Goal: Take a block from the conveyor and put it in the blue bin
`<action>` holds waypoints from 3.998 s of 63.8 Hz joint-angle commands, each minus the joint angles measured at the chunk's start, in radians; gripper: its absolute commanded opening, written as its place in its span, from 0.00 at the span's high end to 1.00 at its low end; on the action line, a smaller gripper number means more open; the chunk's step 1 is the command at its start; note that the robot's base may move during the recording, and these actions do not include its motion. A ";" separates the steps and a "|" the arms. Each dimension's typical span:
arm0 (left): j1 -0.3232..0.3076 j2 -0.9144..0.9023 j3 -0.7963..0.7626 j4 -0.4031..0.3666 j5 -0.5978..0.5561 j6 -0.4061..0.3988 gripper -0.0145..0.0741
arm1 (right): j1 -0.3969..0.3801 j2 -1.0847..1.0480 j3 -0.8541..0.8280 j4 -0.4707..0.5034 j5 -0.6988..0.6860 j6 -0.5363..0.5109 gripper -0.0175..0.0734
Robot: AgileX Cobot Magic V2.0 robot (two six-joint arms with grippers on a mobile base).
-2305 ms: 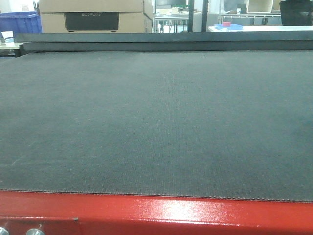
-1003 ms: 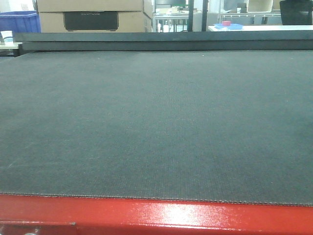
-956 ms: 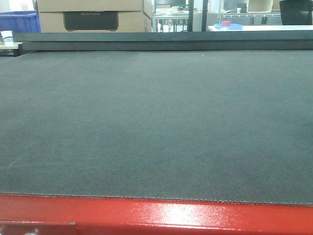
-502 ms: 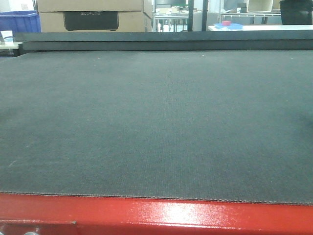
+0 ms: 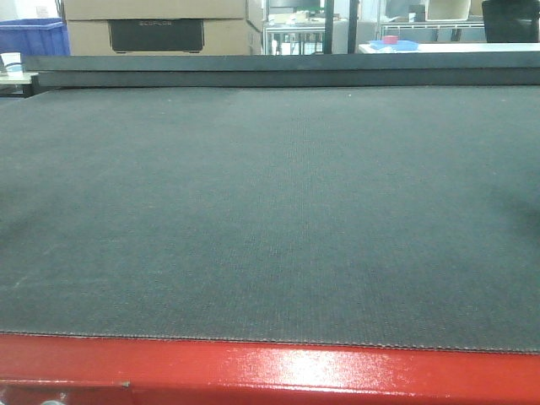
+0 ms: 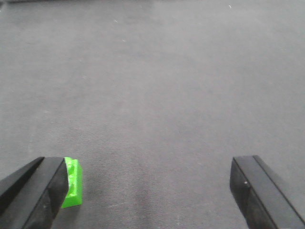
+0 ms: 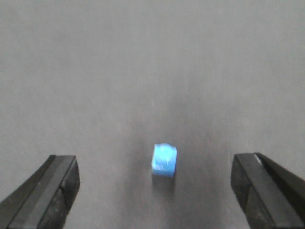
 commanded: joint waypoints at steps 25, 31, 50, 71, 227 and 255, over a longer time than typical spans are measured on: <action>-0.031 0.017 -0.012 0.003 0.023 0.000 0.16 | -0.026 0.411 -0.061 -0.069 0.063 -0.001 0.20; -0.031 0.017 -0.012 0.003 0.029 0.000 0.16 | -0.024 0.478 -0.061 -0.069 0.026 -0.001 0.20; -0.031 0.017 -0.012 0.003 0.032 0.000 0.16 | -0.023 0.624 -0.059 -0.069 -0.023 -0.001 0.20; -0.031 0.017 -0.012 0.003 0.041 0.000 0.16 | -0.023 0.690 -0.059 -0.069 -0.067 -0.001 0.44; 0.351 1.044 -0.409 -0.187 0.216 0.258 0.96 | -0.020 0.448 0.047 0.009 -0.151 -0.001 0.97; 0.049 0.869 -0.409 -0.235 0.185 0.201 0.96 | 0.062 0.274 0.234 0.009 -0.315 -0.001 0.97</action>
